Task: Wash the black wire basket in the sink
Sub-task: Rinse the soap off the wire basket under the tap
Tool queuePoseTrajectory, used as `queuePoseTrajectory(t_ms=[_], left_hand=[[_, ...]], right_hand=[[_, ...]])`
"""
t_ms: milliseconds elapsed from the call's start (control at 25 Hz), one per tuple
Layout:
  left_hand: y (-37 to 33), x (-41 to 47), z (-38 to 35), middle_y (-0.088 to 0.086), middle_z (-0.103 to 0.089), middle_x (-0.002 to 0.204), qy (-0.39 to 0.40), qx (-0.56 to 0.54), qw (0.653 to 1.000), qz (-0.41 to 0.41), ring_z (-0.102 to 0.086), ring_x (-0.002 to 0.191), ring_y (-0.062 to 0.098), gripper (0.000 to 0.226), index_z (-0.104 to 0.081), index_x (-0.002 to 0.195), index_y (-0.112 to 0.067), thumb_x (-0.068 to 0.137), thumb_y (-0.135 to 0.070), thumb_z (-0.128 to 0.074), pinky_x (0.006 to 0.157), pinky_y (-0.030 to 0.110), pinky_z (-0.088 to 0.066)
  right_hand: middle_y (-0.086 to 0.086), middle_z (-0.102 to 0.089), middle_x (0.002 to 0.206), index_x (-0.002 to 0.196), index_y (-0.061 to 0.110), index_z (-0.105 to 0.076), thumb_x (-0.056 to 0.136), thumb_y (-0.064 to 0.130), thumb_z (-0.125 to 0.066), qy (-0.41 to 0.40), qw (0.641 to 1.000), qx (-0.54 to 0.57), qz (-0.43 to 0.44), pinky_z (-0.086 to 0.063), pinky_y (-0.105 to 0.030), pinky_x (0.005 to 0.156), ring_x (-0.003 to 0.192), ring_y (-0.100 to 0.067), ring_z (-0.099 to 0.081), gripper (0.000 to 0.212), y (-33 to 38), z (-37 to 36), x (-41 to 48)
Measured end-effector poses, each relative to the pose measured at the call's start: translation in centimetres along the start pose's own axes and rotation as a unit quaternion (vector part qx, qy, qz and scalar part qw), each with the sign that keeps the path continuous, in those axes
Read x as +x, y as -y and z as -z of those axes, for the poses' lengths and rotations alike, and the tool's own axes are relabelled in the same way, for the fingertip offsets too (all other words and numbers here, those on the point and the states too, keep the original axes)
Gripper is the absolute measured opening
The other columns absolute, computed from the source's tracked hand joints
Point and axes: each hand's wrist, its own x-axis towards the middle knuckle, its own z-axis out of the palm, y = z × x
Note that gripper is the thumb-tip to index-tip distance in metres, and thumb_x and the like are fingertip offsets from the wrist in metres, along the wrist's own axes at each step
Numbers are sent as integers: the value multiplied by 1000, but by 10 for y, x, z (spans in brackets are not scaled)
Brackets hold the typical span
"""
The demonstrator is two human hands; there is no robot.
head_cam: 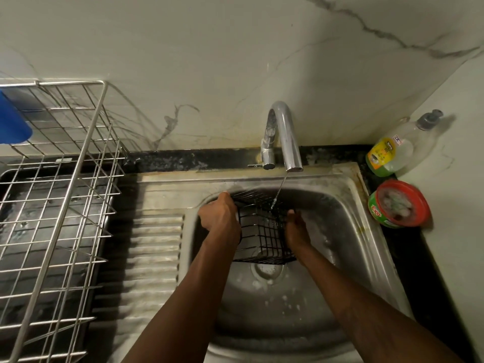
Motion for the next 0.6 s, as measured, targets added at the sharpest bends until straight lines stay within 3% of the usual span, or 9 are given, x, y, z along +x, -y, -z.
queuePoseTrajectory(t_ms=[120, 280, 360, 440, 520, 600], left_hand=[[-2, -6, -7, 4, -60, 77, -21, 34, 999, -12, -60, 69, 18, 17, -55, 76, -12, 85, -23, -66, 62, 30, -50], [-6, -3, -6, 9, -68, 92, -36, 36, 999, 9, -65, 76, 24, 29, -64, 97, -5, 78, -28, -63, 64, 32, -54], [-3, 0, 0, 10, -70, 96, -29, 25, 999, 20, -67, 79, 24, 37, -67, 106, -6, 78, -30, -65, 66, 30, -55], [3, 3, 5, 9, -71, 100, -17, 26, 999, 22, -68, 83, 23, 49, -66, 117, -10, 75, -35, -70, 72, 33, -59], [6, 1, 4, 8, -71, 102, -27, 16, 999, 17, -68, 82, 23, 55, -65, 121, -12, 72, -37, -71, 74, 35, -60], [4, 0, 3, 9, -71, 102, -37, 16, 999, 22, -68, 83, 25, 53, -67, 118, -12, 70, -35, -68, 76, 39, -61]], right_hand=[[-15, -30, 162, 159, 20, -25, 100, 66, -11, -18, 999, -14, -29, -26, -54, 119, 145, -36, -34, 76, 34, -10, -12], [-7, -1, 170, 163, 26, -6, 103, 63, -9, 17, 995, -48, 88, -2, -57, 124, 157, -28, -3, 71, 80, -32, -45], [-8, -18, 168, 161, 27, -17, 100, 67, -7, 9, 993, -60, 98, -14, -59, 122, 153, -30, -21, 74, 66, -32, -37], [-15, -44, 152, 150, 20, -38, 99, 63, -12, -48, 998, -28, 6, -34, -57, 112, 133, -34, -47, 72, 51, -20, -16], [-17, -47, 149, 146, 15, -45, 101, 55, -18, -62, 994, -30, -85, -33, -55, 113, 132, -35, -47, 66, 51, -12, -4], [-16, -35, 159, 154, 18, -35, 100, 58, -15, -33, 996, -75, -47, -20, -59, 119, 145, -34, -35, 70, 74, -20, -21]])
